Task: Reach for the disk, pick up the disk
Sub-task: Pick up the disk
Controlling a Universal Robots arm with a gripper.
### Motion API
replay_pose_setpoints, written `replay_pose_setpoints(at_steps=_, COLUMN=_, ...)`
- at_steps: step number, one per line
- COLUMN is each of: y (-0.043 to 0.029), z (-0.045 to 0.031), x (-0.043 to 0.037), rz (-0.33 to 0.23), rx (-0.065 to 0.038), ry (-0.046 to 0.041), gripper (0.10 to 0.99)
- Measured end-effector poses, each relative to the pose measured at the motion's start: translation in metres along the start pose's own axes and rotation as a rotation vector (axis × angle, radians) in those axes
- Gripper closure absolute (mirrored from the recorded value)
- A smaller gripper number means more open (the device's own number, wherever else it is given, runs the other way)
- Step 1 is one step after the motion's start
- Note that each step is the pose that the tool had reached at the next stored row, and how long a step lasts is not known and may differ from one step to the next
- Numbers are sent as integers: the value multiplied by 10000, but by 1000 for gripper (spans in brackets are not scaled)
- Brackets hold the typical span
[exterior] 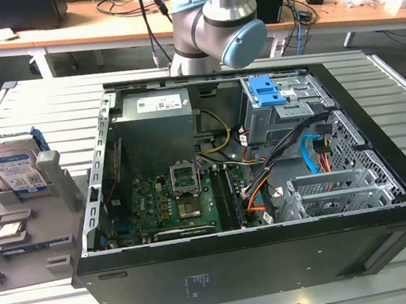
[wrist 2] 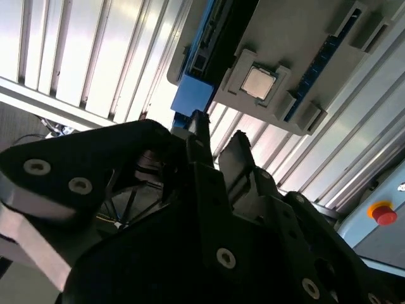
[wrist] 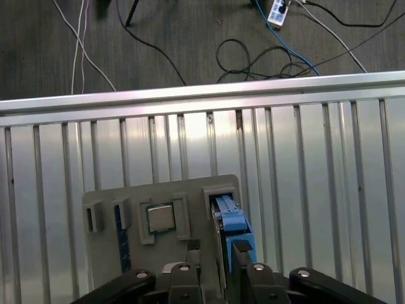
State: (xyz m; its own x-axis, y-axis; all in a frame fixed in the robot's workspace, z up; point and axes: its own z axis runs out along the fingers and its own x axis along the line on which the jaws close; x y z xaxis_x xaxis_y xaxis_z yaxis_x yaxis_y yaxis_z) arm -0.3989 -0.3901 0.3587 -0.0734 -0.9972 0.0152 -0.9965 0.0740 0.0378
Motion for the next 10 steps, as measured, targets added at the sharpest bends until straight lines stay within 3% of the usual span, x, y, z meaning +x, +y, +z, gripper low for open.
replay_pose_setpoints(at_steps=3, y=0, z=0, x=0, rz=6, rx=0, ry=-1, gripper=541)
replay_pose_setpoints(at_steps=10, y=2, z=-1, x=-66, rz=4, rx=0, ry=4, gripper=541)
